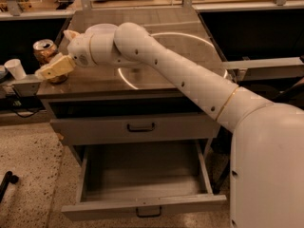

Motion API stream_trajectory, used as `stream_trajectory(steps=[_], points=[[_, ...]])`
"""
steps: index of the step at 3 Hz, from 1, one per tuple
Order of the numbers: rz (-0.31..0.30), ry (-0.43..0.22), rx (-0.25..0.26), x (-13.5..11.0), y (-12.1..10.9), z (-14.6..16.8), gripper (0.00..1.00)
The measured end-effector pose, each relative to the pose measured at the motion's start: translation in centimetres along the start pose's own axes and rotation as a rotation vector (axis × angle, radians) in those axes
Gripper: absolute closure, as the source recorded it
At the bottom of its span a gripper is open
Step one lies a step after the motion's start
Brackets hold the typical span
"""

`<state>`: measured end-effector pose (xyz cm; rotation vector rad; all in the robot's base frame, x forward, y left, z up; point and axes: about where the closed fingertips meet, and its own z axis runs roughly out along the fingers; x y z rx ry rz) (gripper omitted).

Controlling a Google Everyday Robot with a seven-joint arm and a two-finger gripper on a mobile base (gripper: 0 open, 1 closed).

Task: Place orange can into middle drawer

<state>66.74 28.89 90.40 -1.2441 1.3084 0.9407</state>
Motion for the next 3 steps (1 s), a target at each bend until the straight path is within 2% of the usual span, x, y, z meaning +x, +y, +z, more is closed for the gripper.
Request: stream_trajectory(steps=[1,2,3], points=[[0.059,-0.051,0.054,0.4,-0.55,-0.06,0.0],[0.059,-0.051,0.054,0.4,-0.55,-0.06,0.02],[0.059,-0.051,0.054,0.4,-0.55,-0.06,0.24]])
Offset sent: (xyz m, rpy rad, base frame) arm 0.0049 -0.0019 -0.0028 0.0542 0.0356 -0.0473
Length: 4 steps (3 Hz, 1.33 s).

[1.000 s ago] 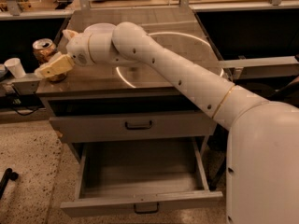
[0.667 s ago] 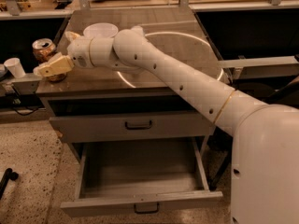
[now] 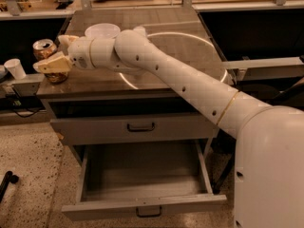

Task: Place orange can into middle drawer

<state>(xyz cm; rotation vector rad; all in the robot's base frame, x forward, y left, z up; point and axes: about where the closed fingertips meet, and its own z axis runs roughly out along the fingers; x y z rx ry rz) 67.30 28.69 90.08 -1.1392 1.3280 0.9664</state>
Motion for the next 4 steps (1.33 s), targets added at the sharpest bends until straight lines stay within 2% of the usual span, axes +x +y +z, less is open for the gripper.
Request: stream_trajectory(steps=[3,4], points=[[0.0,0.0,0.0,0.0,0.0,0.0,0.94],[0.0,0.0,0.0,0.0,0.01,0.01,1.0]])
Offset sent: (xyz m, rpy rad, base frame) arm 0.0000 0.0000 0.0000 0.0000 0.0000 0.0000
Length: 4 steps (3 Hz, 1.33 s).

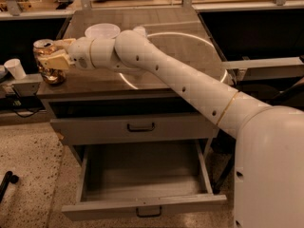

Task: Place orange can into middle drawer

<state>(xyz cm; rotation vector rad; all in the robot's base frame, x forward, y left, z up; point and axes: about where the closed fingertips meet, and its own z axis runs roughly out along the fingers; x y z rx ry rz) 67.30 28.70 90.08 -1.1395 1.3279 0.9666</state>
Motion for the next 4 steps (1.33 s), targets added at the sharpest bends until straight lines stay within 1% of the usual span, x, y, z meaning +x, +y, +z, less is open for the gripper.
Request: stream_trajectory(steps=[1,2,3,4], points=[[-0.04,0.009,-0.072,-0.6,0.8,0.4,1.0],[-0.175,0.067,-0.193,-2.8,3.1,0.2,1.0],[-0.255,0.162,-0.32,-3.7,6.6,-1.6,1.0],[-0.302,0.197,-0.386,-5.0,10.5,-4.4,1.0]])
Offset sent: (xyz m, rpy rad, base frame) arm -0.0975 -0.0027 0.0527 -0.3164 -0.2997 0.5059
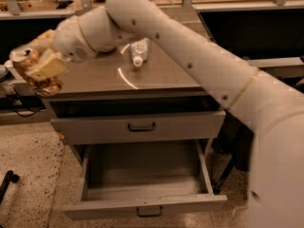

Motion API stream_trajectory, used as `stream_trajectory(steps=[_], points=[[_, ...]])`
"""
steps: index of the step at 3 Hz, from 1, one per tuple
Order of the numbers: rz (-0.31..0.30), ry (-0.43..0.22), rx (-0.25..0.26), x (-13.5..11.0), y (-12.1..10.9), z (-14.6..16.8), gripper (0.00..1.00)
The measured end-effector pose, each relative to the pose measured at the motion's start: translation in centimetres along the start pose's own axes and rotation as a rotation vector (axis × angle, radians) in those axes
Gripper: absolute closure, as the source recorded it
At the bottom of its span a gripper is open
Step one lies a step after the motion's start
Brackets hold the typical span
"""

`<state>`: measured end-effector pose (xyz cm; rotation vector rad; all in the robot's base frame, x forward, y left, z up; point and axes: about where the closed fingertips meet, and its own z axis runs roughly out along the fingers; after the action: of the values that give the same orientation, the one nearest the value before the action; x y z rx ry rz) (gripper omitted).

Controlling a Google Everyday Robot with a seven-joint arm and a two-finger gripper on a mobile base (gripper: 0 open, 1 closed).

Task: Place orange can into middle drawer

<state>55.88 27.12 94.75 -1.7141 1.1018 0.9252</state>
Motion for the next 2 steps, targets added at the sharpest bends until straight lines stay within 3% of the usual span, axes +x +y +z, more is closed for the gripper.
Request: stream_trajectory(steps=[1,2], points=[[-0.012,-0.033,0.05,0.1,4.3,-1.9,1.0],[-0.022,-0.076,0.147,1.2,7.7,-2.8,1.0]])
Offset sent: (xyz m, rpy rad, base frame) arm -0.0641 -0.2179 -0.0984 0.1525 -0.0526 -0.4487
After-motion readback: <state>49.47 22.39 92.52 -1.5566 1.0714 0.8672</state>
